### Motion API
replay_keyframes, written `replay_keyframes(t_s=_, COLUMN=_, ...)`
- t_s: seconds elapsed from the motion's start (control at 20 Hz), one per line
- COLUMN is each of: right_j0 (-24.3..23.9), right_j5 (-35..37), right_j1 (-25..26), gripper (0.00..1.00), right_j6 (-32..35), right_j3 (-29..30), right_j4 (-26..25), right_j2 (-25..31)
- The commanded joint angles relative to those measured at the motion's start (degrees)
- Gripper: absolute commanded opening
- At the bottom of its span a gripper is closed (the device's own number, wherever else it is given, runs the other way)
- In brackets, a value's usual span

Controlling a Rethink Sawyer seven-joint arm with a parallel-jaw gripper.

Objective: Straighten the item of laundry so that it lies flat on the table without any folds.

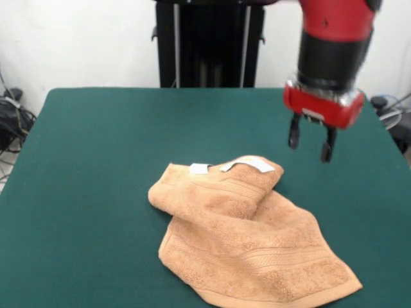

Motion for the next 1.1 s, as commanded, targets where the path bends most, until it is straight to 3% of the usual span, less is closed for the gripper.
replay_keyframes(t_s=0.05, right_j0=0.94, right_j5=-6.76, right_j1=12.54, gripper=1.0, right_j6=9.91, right_j3=-5.32, right_j4=0.71, right_j2=-3.82)
replay_keyframes(t_s=0.35, right_j0=2.13, right_j5=-12.08, right_j1=15.45, gripper=1.0, right_j6=11.17, right_j3=-5.22, right_j4=2.78, right_j2=-6.11)
replay_keyframes(t_s=0.45, right_j0=-1.2, right_j5=-12.51, right_j1=14.75, gripper=1.0, right_j6=8.48, right_j3=-2.81, right_j4=3.04, right_j2=-3.21)
replay_keyframes(t_s=0.8, right_j0=-7.21, right_j5=-11.18, right_j1=6.8, gripper=1.0, right_j6=3.94, right_j3=6.46, right_j4=1.65, right_j2=0.68)
replay_keyframes(t_s=1.1, right_j0=-8.99, right_j5=-6.54, right_j1=0.86, gripper=1.0, right_j6=3.46, right_j3=9.87, right_j4=3.35, right_j2=2.74)
